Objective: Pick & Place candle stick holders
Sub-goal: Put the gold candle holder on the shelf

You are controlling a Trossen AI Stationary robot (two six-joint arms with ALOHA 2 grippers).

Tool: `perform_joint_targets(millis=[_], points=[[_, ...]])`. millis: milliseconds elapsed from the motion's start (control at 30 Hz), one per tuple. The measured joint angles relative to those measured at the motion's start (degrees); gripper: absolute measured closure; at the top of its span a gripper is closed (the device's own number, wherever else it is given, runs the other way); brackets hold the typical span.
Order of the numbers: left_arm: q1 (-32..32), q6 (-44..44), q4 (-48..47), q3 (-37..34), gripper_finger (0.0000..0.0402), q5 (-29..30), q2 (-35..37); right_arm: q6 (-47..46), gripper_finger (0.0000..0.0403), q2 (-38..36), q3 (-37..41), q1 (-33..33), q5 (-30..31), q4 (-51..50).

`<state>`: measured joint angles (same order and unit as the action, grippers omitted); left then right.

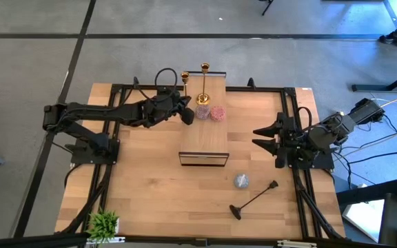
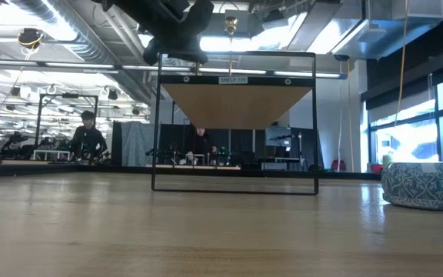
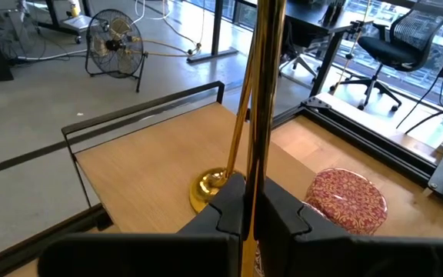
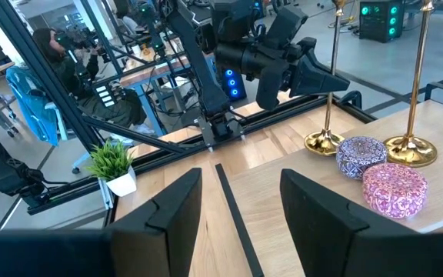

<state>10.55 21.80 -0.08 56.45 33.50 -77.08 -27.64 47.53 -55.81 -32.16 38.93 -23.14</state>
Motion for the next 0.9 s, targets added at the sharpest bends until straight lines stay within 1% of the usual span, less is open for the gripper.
perform_joint_targets(millis=[400, 767, 900], points=[[-0.45, 0.15, 0.06, 0.02, 0.0391, -0.05, -0.05, 0.00, 0.0222, 0.00, 0.00, 0.00, 0.01, 0.02], [-1.66, 1.02, 2.47, 0.22, 0.0391, 0.24, -2.60, 0.00, 0.0222, 0.04, 0.02, 0.00, 0.29, -0.11], [-2.21, 1.16, 1.88, 0.22, 0.0391, 1.92, -2.49, 0.00, 0.0222, 0.04, 0.02, 0.00, 0.31, -0.25]])
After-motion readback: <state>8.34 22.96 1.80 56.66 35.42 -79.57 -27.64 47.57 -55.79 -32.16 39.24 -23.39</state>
